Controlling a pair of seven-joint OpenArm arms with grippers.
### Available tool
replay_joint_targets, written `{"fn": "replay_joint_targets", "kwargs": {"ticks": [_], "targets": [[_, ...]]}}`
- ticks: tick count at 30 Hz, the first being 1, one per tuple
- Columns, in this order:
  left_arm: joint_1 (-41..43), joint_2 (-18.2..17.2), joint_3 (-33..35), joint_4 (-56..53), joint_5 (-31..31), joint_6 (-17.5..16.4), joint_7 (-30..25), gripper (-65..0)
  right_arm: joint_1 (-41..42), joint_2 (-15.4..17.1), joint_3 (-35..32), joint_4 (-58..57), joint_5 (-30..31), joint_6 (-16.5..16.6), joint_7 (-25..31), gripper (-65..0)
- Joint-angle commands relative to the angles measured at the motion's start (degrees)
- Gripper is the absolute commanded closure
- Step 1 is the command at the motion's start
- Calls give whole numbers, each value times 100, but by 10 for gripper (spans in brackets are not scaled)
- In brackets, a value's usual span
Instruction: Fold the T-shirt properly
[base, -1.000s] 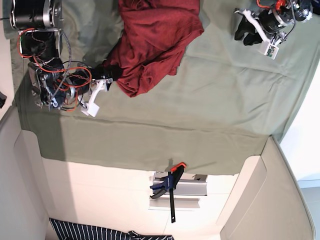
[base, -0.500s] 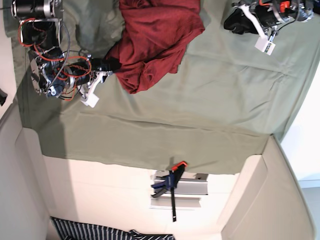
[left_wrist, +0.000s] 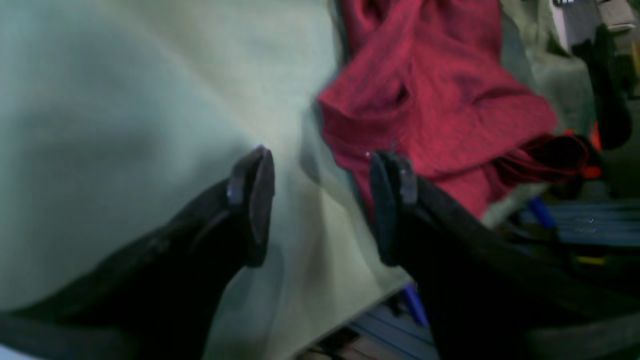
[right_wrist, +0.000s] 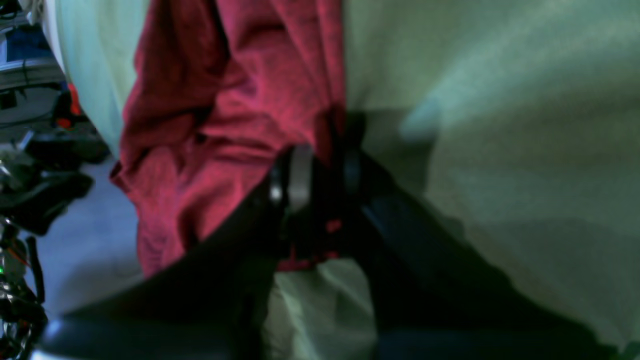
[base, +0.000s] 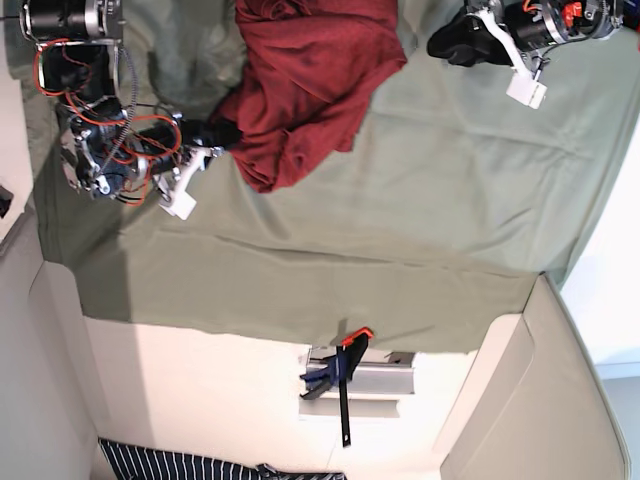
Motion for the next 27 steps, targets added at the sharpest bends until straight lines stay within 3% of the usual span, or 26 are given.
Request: {"fn": "replay_joint_targets", "kwargs": {"ticks": [1,8,18,27], "targets": [[81,7,-31,87,-151,-7,-72,-349,-13,-28,-35,-24,-341,-24,-345,0],[573,623,-31,92,-404,-9,-66,-349,-13,-26,-35,-24,-341,-24,-345,0],[577,1513,-26,94,-439,-15,-79,-348,-13,-26,-35,-24,-343,-24,-348,0],[282,1725,-26,92,-138,-48,-247,-348,-13,-26,-35,-26,-343,-24,-348,0]]}}
